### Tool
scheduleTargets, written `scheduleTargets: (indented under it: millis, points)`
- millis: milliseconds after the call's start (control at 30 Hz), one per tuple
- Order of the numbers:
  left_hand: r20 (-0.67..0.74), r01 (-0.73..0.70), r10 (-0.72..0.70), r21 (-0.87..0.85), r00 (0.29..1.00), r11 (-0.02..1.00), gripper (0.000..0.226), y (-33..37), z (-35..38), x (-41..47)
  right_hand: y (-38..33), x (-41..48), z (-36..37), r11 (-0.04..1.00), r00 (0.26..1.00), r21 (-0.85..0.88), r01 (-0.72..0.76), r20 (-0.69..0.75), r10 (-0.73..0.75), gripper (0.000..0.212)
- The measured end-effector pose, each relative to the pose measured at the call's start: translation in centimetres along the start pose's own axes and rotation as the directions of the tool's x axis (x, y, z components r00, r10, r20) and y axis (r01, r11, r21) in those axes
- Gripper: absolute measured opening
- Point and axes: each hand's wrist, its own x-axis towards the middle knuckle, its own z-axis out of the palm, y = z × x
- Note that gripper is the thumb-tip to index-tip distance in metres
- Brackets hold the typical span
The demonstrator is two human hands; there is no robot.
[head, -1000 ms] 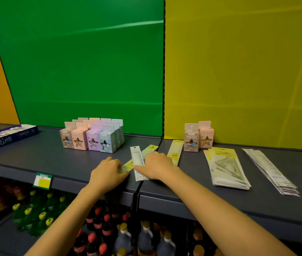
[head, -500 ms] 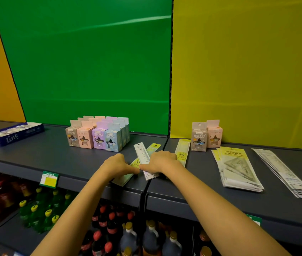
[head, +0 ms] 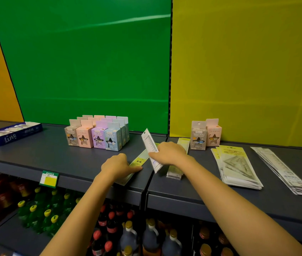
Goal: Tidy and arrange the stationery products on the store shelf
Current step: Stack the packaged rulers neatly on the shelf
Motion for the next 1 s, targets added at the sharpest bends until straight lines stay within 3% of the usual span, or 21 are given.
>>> scheduleTargets:
  millis: [333, 667, 767, 1000]
  points:
    - [0.085, 0.017, -0.015, -0.025, 0.996, 1.000, 0.048, 0.5, -0.3, 0.4, 3.6, -1.7, -2.1, 0.992, 0.994, 0.106, -0.076, -0.066, 0.083, 0.051]
    - [0.021, -0.012, 0.012, 0.033, 1.000, 0.999, 0.044, 1.2, -0.1, -0.7, 6.5, -3.6, -3.6, 0.975, 0.982, 0.157, -0.159, -0.081, 0.173, 0.044]
    - [0.011, -0.007, 0.006, 0.038, 1.000, 0.999, 0.052, 1.1, -0.1, -0.6, 7.1, -4.0, -3.8, 0.970, 0.977, 0.166, -0.180, -0.083, 0.195, 0.039]
    - [-0.013, -0.005, 0.005, 0.013, 1.000, 1.000, 0.038, 1.5, 0.0, -1.0, 8.1, -4.8, -4.1, 0.944, 0.962, 0.253, -0.211, -0.116, 0.246, 0.035]
